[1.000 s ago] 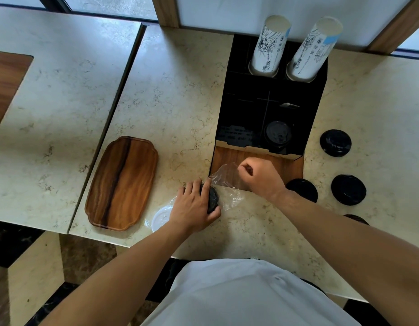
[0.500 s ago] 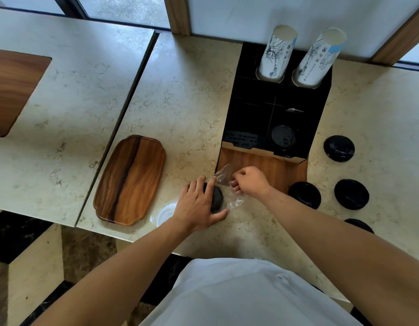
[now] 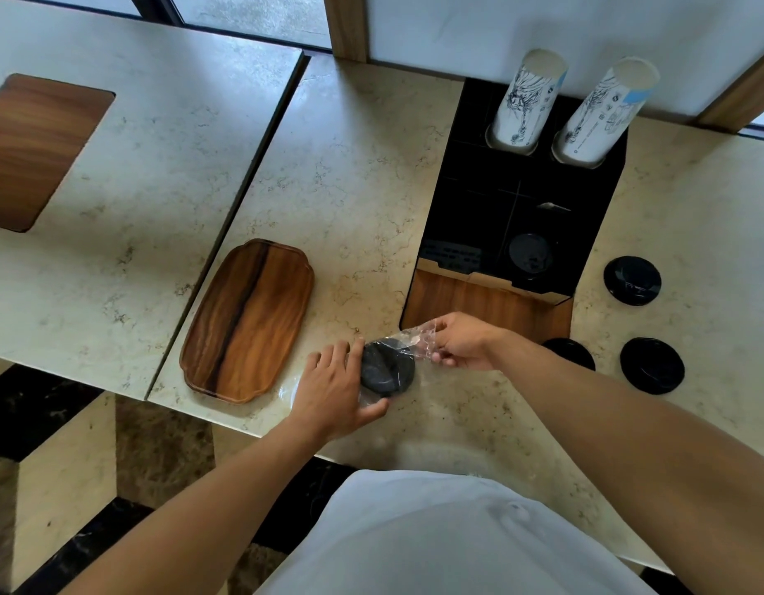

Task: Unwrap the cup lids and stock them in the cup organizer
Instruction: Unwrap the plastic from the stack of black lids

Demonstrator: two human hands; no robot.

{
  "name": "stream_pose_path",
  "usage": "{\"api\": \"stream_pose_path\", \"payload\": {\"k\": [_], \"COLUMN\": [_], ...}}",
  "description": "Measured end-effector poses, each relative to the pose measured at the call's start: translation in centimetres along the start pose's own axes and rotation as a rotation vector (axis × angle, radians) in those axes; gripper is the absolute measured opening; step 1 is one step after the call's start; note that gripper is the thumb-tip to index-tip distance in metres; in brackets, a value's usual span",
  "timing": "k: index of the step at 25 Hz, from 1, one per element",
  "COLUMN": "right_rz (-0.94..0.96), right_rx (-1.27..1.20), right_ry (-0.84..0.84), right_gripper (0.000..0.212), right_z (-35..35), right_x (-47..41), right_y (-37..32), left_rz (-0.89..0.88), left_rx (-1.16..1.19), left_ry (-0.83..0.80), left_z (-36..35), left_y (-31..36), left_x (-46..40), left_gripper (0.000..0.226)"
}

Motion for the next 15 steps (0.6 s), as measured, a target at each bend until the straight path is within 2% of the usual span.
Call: {"api": "stream_pose_path", "payload": {"k": [4,10,15], "right_rz": [-0.049,-0.051,0.02], "right_rx": [0.095,0.246,0.55], "right_ry": [-0.071,-0.012,0.115], "right_gripper": [0.027,0.027,0.033], "right_z": [-1.2,-1.4,-2.0], "right_x": [-0.8,-1.2,-1.3], "right_y": [0.3,-0.2,-1.6], "left_rz": [0.0,-0.019,-0.015], "left_rx": [0.013,0.039,0.062], "left_ry": [0.036,0.078,0.108], "left_z": [-0.1,0.0,0.1], "left_y": [0.1,0.1,0.0], "left_x": [-0.1,0.0,0.1], "left_gripper": [0.1,0.096,0.096]}}
Point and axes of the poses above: each hand's wrist, its own x-axis away from the middle knuckle, its own z-axis out of the back of the hand, y = z × x, the point moved 8 cm from there along -x, towards the middle knuckle, and after that the axes turned 15 degrees about -y, right-handed, at the moved point
